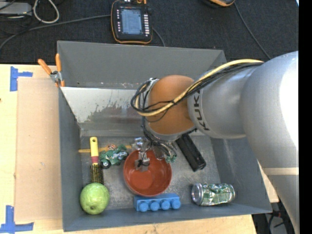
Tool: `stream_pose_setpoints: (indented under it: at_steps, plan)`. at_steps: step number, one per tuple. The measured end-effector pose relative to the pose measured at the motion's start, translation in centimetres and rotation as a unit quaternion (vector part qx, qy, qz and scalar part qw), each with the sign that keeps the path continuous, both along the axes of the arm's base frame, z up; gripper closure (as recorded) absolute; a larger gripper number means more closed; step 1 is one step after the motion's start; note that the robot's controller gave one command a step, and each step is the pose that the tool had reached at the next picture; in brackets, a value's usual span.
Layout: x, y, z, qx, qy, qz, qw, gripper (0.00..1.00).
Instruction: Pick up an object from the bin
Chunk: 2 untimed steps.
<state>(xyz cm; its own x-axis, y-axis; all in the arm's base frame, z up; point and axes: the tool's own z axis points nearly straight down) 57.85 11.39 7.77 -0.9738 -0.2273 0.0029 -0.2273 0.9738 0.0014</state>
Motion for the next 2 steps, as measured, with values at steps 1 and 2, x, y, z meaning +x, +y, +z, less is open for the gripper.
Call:
stream_pose_setpoints:
  at_steps: [1,2]
  plan:
    - [0.0,0.0,0.0,0.0,0.0,0.0,1.0,1.0]
    - [-1.0,0.1,8.7,0.0,0.0024,-0.003,1.0,1.0]
